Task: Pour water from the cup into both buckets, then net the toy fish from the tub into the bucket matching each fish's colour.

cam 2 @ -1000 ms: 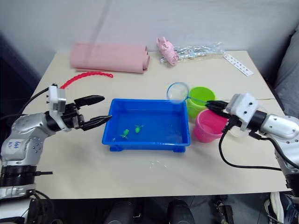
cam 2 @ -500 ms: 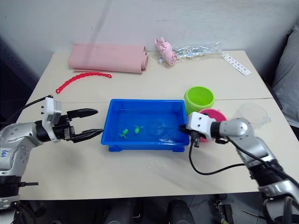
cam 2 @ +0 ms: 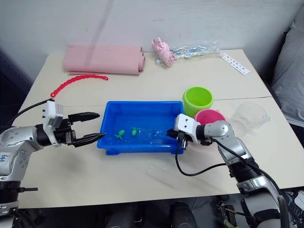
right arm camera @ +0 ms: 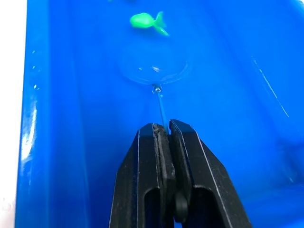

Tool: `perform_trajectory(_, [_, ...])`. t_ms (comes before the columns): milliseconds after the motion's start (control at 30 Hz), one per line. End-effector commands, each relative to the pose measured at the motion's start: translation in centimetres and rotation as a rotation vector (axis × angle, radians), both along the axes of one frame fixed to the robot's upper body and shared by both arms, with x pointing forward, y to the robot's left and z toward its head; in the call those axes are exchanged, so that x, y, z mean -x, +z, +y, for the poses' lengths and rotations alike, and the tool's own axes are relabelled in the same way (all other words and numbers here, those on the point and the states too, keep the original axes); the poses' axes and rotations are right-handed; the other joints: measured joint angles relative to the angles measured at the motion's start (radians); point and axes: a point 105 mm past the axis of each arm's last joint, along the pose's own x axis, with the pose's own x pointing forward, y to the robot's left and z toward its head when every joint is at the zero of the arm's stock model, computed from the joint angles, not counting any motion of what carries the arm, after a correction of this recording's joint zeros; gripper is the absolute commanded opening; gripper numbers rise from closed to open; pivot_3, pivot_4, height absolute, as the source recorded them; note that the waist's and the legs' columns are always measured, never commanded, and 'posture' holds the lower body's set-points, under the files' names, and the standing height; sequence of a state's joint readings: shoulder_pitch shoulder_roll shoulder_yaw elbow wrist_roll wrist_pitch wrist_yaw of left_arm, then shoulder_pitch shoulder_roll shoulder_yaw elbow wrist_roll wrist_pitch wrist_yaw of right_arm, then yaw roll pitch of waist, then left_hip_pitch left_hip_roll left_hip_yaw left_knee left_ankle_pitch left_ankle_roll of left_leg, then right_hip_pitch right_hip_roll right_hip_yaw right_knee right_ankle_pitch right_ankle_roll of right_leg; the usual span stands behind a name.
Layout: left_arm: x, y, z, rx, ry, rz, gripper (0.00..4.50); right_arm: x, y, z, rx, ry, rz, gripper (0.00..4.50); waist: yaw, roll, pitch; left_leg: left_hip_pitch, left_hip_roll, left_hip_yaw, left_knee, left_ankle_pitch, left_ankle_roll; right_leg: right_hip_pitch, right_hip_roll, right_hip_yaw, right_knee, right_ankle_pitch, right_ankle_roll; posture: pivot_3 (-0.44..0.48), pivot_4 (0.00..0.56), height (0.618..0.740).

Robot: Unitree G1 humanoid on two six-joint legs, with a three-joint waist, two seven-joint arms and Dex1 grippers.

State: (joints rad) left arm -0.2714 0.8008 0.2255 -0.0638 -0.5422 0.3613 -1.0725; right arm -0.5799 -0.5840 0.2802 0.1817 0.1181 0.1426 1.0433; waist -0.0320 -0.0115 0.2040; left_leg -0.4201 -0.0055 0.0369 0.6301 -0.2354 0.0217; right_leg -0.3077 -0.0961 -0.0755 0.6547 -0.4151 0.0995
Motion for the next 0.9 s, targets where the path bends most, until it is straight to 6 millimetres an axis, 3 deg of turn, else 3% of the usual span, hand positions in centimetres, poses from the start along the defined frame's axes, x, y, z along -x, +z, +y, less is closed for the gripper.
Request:
perform_trajectory(33, [0.2, 0.9, 0.2, 0.003, 0.007, -0.036, 4.46, 0.2, 1.4, 0.7, -0.092, 0.017, -0.006, 0.00, 0.001, 0.000, 0.000, 0.000, 0.000, 0.000, 0.000, 0.000, 0.000, 0.000, 0.000, 0.000, 0.000, 0.000, 0.000, 0.000, 0.150, 0.740])
perform_trajectory(600, [0.3, 0.4, 0.0, 0.011, 0.002, -0.028, 4.46, 0.7, 3.7, 0.7, 0.047, 0.070, -0.005, 0.00, 0.005, 0.000, 0.000, 0.000, 0.000, 0.000, 0.000, 0.000, 0.000, 0.000, -0.001, 0.000, 0.000, 0.000, 0.000, 0.000, 0.150, 0.740])
perform_trajectory(900, [0.3, 0.4, 0.0, 0.017, 0.008, -0.032, 4.46, 0.3, 3.1, 1.9, 0.046, 0.075, 0.033, 0.00, 0.005, 0.000, 0.000, -0.001, 0.000, 0.000, 0.000, 0.000, 0.000, 0.000, -0.001, 0.000, 0.000, 0.000, 0.000, 0.000, 0.150, 0.740])
